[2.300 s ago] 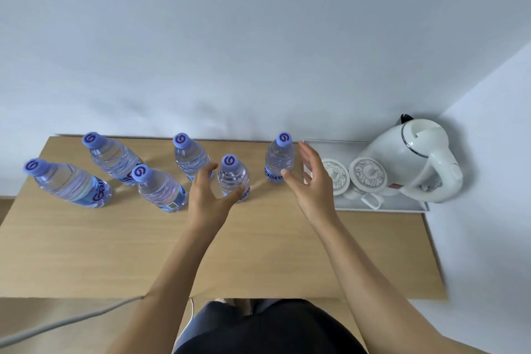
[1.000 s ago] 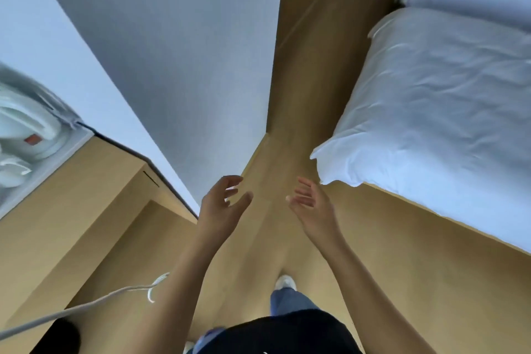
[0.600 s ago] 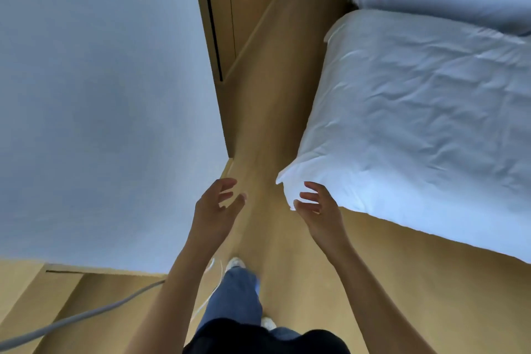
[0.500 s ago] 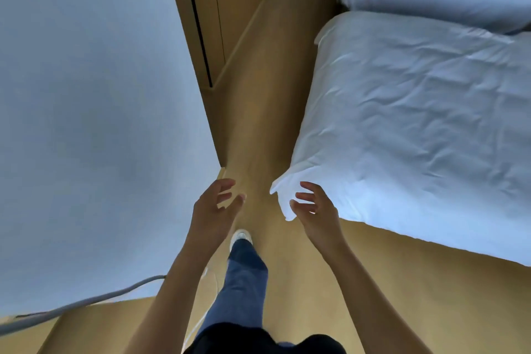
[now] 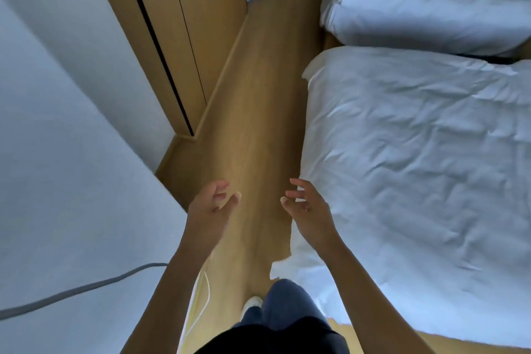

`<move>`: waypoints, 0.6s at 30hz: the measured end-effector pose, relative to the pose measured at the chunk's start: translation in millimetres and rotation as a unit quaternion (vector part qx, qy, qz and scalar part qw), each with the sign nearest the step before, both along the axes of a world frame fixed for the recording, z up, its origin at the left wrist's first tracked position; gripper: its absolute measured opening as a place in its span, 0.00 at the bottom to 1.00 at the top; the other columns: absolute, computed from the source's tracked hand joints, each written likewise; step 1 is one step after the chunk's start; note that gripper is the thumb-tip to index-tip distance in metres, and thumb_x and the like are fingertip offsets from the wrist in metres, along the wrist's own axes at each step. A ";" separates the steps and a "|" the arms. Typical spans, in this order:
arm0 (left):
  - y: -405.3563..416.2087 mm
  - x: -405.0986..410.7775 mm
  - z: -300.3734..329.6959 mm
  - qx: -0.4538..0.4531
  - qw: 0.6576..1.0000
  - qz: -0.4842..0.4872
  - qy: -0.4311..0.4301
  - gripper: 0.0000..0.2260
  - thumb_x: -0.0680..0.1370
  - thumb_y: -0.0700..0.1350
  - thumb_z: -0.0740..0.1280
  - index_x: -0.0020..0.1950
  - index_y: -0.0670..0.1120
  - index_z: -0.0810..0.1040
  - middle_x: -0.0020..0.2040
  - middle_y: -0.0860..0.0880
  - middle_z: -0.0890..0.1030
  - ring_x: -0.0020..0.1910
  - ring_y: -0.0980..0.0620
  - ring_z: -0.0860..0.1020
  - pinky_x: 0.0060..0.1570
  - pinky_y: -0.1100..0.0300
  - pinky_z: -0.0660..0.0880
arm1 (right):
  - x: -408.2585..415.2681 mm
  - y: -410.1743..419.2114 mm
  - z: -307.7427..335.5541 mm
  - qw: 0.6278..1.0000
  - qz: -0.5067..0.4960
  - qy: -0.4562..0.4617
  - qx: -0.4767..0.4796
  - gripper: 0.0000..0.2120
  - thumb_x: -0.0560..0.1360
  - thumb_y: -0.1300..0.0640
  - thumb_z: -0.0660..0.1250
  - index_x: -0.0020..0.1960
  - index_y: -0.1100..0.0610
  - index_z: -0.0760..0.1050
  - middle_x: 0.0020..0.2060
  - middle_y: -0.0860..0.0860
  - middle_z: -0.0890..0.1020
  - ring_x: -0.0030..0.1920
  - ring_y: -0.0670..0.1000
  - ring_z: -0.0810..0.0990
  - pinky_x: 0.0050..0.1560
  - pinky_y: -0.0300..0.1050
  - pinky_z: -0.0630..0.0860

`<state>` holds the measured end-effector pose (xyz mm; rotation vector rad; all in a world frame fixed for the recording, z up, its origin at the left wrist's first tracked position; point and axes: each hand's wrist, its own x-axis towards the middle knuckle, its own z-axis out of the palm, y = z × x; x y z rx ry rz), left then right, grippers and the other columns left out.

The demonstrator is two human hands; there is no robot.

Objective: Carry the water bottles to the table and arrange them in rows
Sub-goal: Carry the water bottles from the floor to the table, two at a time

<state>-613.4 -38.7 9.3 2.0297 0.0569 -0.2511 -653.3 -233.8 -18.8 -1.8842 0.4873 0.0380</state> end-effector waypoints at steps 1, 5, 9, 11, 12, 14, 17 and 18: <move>-5.5 21.6 1.4 -0.003 1.000 -0.002 0.003 0.16 0.79 0.48 0.68 0.66 0.48 0.75 0.63 0.53 0.78 0.62 0.55 0.76 0.56 0.61 0.72 | 19.9 -5.5 -1.1 1.000 -0.004 0.003 0.002 0.19 0.78 0.52 0.69 0.68 0.50 0.71 0.47 0.35 0.76 0.45 0.39 0.78 0.38 0.21 0.70; -33.2 116.9 -2.0 0.008 1.000 -0.004 0.005 0.16 0.79 0.49 0.68 0.66 0.49 0.74 0.63 0.55 0.77 0.60 0.58 0.74 0.54 0.64 0.70 | 107.1 -33.0 -13.9 0.999 -0.010 0.017 0.027 0.19 0.78 0.54 0.68 0.68 0.50 0.72 0.48 0.38 0.77 0.44 0.39 0.78 0.38 0.22 0.70; -75.9 220.5 -8.6 -0.008 1.000 -0.001 0.004 0.15 0.79 0.49 0.67 0.66 0.50 0.74 0.62 0.56 0.76 0.59 0.59 0.74 0.54 0.64 0.71 | 214.8 -73.1 -25.5 0.999 -0.010 0.012 0.040 0.19 0.79 0.55 0.68 0.68 0.49 0.71 0.49 0.41 0.78 0.45 0.39 0.76 0.38 0.21 0.69; -100.8 275.6 -5.5 -0.013 1.000 -0.002 0.007 0.14 0.79 0.49 0.67 0.65 0.51 0.75 0.62 0.57 0.76 0.60 0.59 0.74 0.56 0.61 0.71 | 277.0 -97.6 -25.4 0.999 -0.010 0.004 0.035 0.18 0.78 0.55 0.69 0.67 0.48 0.71 0.51 0.43 0.79 0.47 0.38 0.76 0.38 0.21 0.69; -112.7 302.4 -2.2 -0.012 1.000 -0.003 0.008 0.14 0.80 0.49 0.67 0.65 0.51 0.75 0.62 0.57 0.76 0.60 0.59 0.74 0.57 0.60 0.71 | 307.8 -110.2 -23.3 1.000 -0.007 -0.001 0.029 0.18 0.78 0.54 0.69 0.67 0.48 0.71 0.51 0.44 0.80 0.48 0.38 0.77 0.38 0.22 0.70; -133.8 353.3 5.3 -0.011 1.000 0.002 0.009 0.14 0.80 0.48 0.67 0.65 0.50 0.75 0.63 0.56 0.75 0.60 0.58 0.74 0.57 0.61 0.71 | 366.7 -134.5 -17.7 1.000 0.000 -0.004 0.021 0.19 0.78 0.53 0.69 0.67 0.48 0.71 0.51 0.45 0.80 0.48 0.39 0.78 0.39 0.25 0.71; -157.7 425.7 14.2 -0.005 1.000 0.015 -0.009 0.13 0.79 0.48 0.67 0.64 0.50 0.76 0.62 0.56 0.77 0.59 0.58 0.75 0.50 0.67 0.70 | 444.3 -163.6 -9.1 1.000 0.009 -0.010 0.015 0.20 0.77 0.52 0.70 0.68 0.50 0.72 0.51 0.47 0.80 0.48 0.40 0.78 0.44 0.29 0.71; -165.4 450.7 14.6 -0.002 1.000 0.018 -0.013 0.13 0.79 0.48 0.67 0.64 0.50 0.76 0.61 0.56 0.77 0.59 0.59 0.76 0.48 0.70 0.69 | 468.4 -172.2 -7.7 1.000 0.013 -0.011 0.015 0.20 0.77 0.52 0.70 0.68 0.51 0.72 0.51 0.47 0.80 0.48 0.40 0.79 0.45 0.30 0.71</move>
